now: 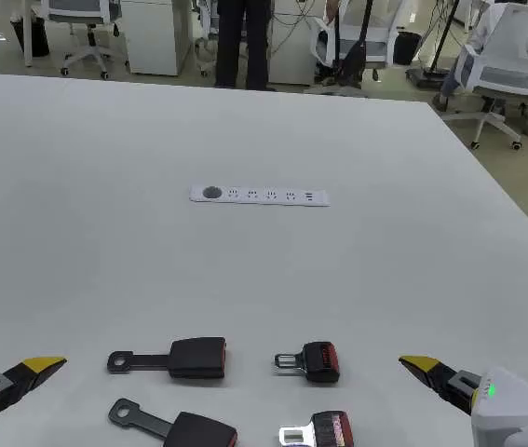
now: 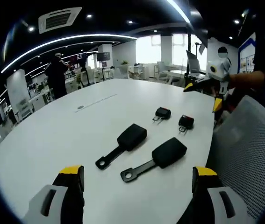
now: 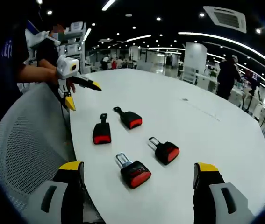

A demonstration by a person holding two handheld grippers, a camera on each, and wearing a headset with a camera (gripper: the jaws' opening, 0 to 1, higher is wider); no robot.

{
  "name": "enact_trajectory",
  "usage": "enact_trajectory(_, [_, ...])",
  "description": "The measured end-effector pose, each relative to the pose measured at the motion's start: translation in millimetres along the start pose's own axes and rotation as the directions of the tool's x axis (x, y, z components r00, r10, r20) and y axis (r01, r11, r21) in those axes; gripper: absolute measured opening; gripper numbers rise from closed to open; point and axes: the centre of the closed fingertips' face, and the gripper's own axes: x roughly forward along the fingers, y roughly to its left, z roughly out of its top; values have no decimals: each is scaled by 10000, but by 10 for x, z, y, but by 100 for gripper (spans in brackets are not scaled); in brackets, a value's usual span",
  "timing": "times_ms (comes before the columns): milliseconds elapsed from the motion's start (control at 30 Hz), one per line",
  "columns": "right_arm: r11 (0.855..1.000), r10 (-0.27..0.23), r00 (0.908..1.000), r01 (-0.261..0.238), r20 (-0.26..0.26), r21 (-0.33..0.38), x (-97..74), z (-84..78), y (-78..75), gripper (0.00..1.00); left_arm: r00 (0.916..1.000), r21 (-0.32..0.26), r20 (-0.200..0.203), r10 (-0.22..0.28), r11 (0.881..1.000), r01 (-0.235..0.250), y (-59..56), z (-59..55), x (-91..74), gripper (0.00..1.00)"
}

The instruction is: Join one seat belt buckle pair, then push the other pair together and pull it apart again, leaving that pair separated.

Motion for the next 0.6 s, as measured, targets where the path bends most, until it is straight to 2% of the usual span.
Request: enact_trajectory(600, [10000,52,10000,-52,-24,-15,13,21,23,99,10000,-48,23,-62,10000,62,-21,5,0,97])
